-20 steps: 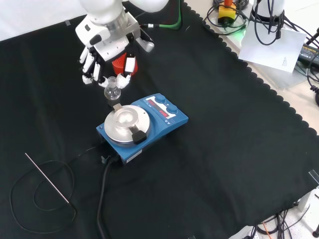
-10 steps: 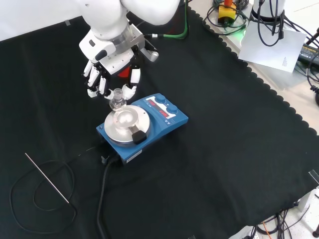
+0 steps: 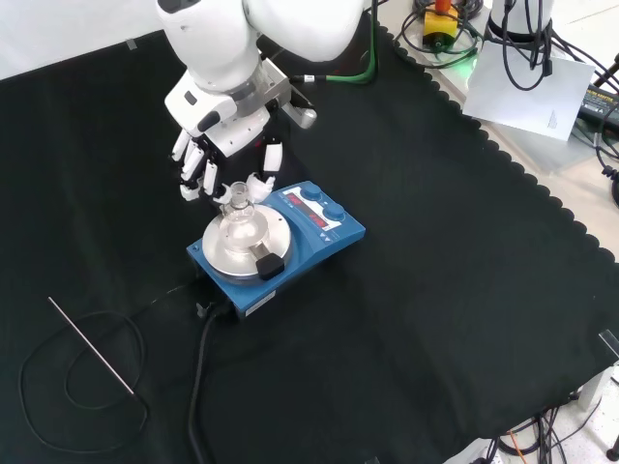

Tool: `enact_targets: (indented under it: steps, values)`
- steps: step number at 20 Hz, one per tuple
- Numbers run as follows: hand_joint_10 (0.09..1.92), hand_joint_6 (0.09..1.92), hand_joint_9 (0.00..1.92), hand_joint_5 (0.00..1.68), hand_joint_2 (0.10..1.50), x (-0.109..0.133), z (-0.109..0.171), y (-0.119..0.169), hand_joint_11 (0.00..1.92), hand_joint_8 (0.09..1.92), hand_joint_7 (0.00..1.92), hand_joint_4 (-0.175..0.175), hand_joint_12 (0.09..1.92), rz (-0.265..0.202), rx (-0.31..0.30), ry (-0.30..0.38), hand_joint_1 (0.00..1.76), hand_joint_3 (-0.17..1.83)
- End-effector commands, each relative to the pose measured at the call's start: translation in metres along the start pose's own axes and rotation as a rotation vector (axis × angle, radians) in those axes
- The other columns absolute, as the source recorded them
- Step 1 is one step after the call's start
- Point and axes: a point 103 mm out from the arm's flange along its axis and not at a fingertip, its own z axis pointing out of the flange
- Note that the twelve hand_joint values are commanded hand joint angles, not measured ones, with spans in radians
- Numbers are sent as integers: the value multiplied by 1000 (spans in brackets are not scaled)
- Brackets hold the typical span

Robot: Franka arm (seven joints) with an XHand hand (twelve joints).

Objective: Place the round-bottom flask on the heater.

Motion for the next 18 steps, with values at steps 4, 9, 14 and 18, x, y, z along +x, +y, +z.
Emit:
enact_targets:
  steps: [4,9,14,18]
  values:
    - [489,1005,837,1101,701,8,9,5,628,608,542,175,1183,-8,15,-20,1077,728]
    - [489,1004,837,1102,700,11,12,7,628,608,542,175,1183,2,16,-36,1077,729]
    - [488,1004,836,1103,699,5,16,10,627,608,541,175,1183,2,28,-21,1078,731]
    - [488,1004,836,1103,698,1,18,12,627,609,541,175,1184,-2,27,0,1078,732]
